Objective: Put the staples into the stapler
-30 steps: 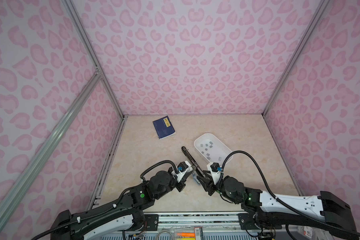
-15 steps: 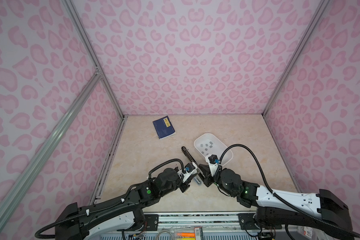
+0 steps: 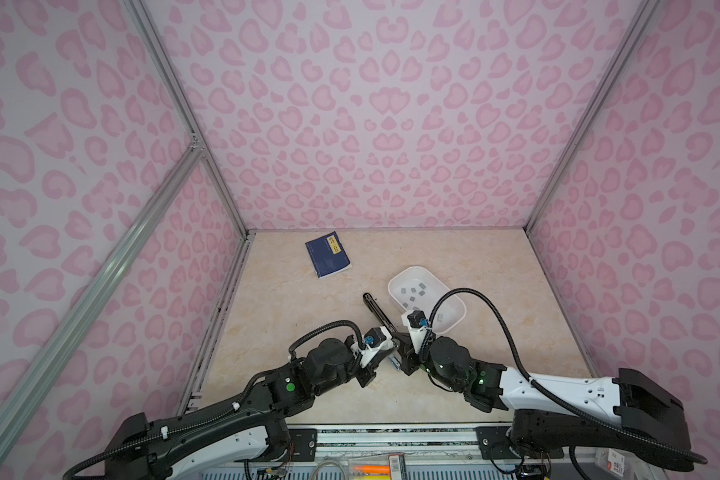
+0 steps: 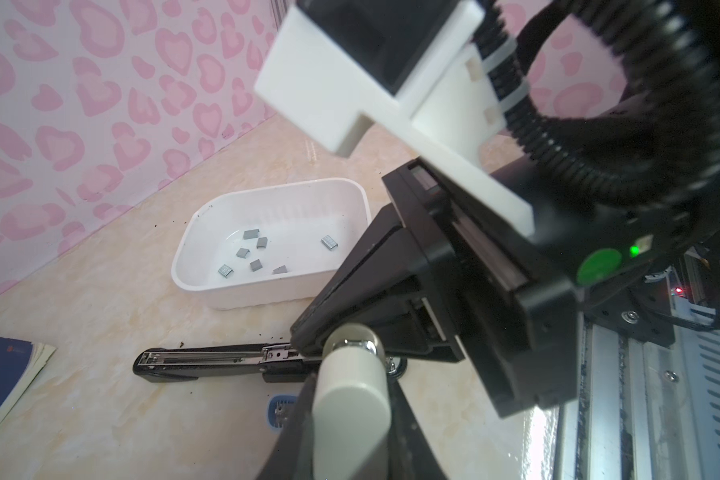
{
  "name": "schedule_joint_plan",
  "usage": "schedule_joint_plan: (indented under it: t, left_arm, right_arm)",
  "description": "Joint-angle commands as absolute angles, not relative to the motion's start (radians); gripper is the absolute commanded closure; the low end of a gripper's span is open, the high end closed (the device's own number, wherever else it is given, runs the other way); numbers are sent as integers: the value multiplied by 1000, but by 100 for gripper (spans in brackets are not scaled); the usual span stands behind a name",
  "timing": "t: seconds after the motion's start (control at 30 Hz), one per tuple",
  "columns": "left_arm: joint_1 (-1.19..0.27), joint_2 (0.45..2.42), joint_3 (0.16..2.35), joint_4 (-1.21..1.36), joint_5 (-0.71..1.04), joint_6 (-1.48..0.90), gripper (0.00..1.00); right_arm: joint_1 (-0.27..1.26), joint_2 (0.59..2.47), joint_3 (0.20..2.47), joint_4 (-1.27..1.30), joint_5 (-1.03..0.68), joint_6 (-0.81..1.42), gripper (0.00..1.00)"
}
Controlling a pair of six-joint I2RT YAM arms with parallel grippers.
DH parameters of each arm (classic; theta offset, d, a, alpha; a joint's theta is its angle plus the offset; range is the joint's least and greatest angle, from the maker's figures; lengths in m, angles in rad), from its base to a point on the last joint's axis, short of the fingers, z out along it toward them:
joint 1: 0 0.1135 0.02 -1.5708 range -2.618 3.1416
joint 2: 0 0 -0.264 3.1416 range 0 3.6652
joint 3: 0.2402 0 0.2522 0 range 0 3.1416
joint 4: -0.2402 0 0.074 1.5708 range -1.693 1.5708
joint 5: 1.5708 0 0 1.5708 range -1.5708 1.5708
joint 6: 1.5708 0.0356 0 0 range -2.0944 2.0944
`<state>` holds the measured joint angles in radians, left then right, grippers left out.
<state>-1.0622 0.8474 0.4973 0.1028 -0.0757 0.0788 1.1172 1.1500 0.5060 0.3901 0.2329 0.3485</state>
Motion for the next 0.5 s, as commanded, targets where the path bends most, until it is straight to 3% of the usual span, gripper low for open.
schedule_joint_plan:
  t: [0.0,0.23,0.47]
  left_arm:
    - [-1061,853,505,144,-83,81,96]
    - [-1062,861,508,140,-80,83,96]
    - [-1062,851,507,141,-87,78,96]
  right_arm:
    - [1117,1095,491,360,272,352,91]
    - [1121,1044,485,353,231,329,90]
    - [1160,1120,486,388,226,344,91]
